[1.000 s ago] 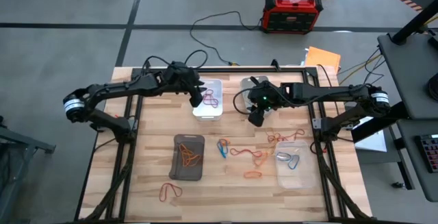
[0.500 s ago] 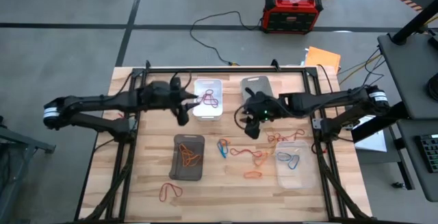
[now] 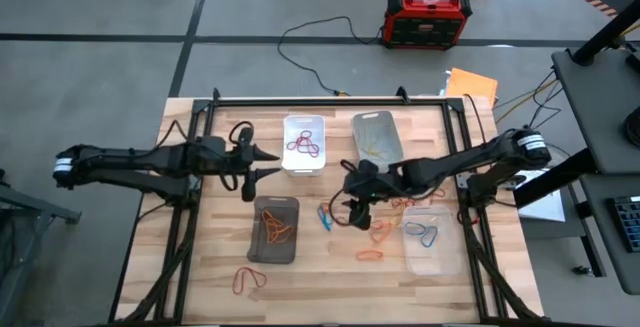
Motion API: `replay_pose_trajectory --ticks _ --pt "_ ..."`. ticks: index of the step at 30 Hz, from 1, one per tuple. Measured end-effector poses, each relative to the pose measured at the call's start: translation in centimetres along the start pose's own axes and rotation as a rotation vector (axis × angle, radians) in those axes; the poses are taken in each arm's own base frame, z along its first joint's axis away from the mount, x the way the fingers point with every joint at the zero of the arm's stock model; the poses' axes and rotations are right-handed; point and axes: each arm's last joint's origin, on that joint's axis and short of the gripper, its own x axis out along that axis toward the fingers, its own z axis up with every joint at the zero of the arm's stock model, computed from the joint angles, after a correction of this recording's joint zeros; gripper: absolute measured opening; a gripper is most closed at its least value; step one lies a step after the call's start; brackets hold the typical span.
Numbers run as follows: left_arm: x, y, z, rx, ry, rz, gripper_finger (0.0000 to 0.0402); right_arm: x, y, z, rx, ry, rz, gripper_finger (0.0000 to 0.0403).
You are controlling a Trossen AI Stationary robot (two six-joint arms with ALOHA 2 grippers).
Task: Sort rubber bands into baskets
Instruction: Put the blue rubber band into the transparent bin
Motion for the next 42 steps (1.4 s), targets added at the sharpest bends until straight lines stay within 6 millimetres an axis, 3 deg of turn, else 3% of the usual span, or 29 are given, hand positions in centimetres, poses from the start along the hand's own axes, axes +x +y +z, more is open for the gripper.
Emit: replay_pose_trajectory --ticks 9,18,30,42 --pt "-0.3 0.0 -1.0 0.002 0.013 -0.001 0.0121 3.6 2.6 -1.0 -0.008 0.004 0.044 0.0139" --pt "-0.2 0.0 -1.0 0.013 0.013 -0.002 0.0121 6.5 4.6 -0.6 -0.026 0.048 0.047 0.0117" --pt "-0.4 -0.7 -0.8 0.009 -0.014 -0.047 0.0121 9.6 4.7 -2.2 -0.138 0.154 -0.035 0.0126" --pt "-0.3 -0.9 -0.8 0.011 -0.012 -0.054 0.0121 10.6 4.4 -2.9 -0.279 0.180 -0.099 0.0165"
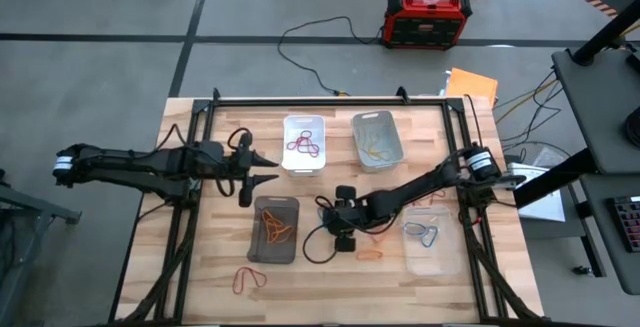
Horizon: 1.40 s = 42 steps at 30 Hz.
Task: Sort rubber bands into baskets
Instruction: Put the blue rubber band into the transparent bin
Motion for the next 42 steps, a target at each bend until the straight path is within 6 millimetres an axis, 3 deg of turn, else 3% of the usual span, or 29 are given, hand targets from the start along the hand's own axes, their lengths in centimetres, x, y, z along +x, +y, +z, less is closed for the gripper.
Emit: replay_pose_trajectory --ticks 12,23,30,42 --pt "0.4 -0.1 -0.2 0.001 0.013 -0.001 0.0121 2.1 0.4 -0.5 -0.088 0.009 -0.001 0.0144" --pt "0.5 -0.1 -0.2 0.001 0.016 -0.001 0.0121 2.2 0.3 -0.4 -0.104 0.013 -0.003 0.0016" --pt "0.5 -0.1 -0.2 0.001 0.016 -0.001 0.0121 1.5 0.3 0.9 -0.109 -0.006 -0.001 0.0010" --pt "0.5 -0.1 -0.2 0.001 0.016 -0.001 0.0121 -1.6 0.1 3.9 -0.135 0.046 -0.008 0.0009"
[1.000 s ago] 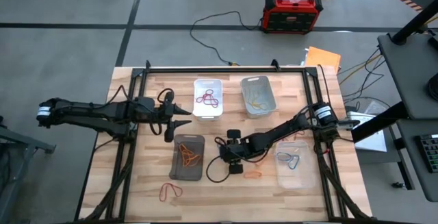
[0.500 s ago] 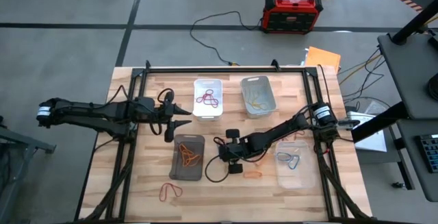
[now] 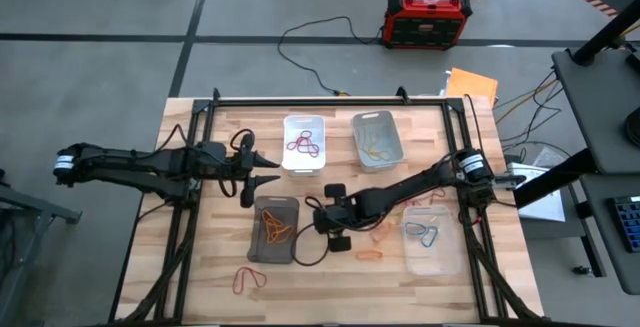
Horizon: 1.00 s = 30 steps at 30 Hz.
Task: Sort rubber bands into baskets
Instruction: Put the blue rubber band into the transparent bin
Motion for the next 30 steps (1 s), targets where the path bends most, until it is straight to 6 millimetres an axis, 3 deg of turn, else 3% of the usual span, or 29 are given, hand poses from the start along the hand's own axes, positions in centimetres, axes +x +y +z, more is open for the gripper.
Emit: replay_pose_trajectory --ticks 18,23,30 --pt "0.0 0.0 0.0 0.000 0.001 0.000 0.0121 -4.1 -0.7 1.3 -0.039 0.123 -0.004 0.0009" --pt "0.0 0.0 0.0 0.000 0.003 0.000 0.0121 -6.7 -0.9 1.1 -0.004 0.174 0.028 0.0009" --pt "0.0 0.0 0.0 -0.004 -0.004 0.001 0.0121 -11.1 -0.7 0.9 0.144 0.221 0.262 0.0009"
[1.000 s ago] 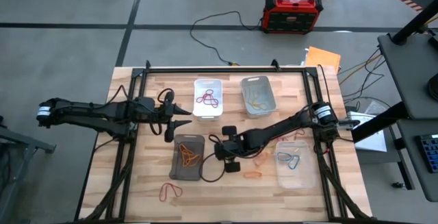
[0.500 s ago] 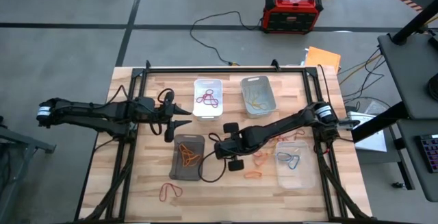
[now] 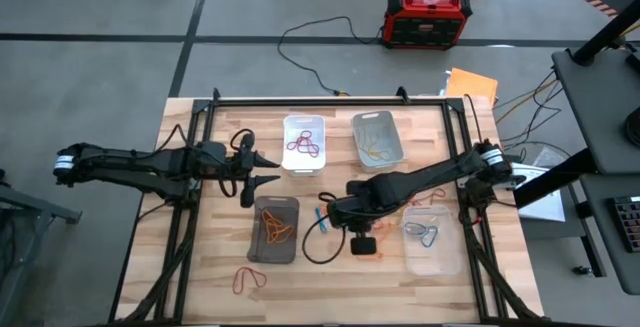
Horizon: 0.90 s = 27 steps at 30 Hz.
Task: Sort rubber bands into baskets
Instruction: Put the blue rubber band into the transparent bin
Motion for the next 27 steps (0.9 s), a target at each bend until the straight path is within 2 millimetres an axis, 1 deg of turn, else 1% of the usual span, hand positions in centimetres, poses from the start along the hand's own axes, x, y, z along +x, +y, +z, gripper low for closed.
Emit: replay_pose_trajectory --ticks 5,7,11,15,20,24,27 --pt "0.0 0.0 0.0 0.000 -0.003 0.000 0.0121 -2.6 1.0 -1.2 0.090 0.011 0.125 0.0009" --pt "0.0 0.0 0.0 0.000 -0.004 0.000 0.0121 -3.5 1.3 -1.9 0.124 0.017 0.149 0.0009" --pt "0.0 0.0 0.0 0.000 -0.003 0.000 0.0121 -4.9 1.5 -3.6 0.211 0.044 0.141 0.0009" --pt "0.0 0.0 0.0 0.000 -0.004 0.000 0.0121 -6.2 1.1 -5.6 0.287 0.052 0.096 0.0009" --pt "0.0 0.0 0.0 0.000 -0.004 0.000 0.0121 -7.1 0.6 -8.2 0.387 0.061 0.088 0.0009" --pt "0.0 0.0 0.0 0.000 -0.003 0.000 0.0121 -7.6 0.4 -10.7 0.456 0.067 0.091 0.0009" --pt "0.0 0.0 0.0 0.000 -0.003 0.000 0.0121 -7.6 0.1 -12.8 0.523 0.082 0.087 0.0009"
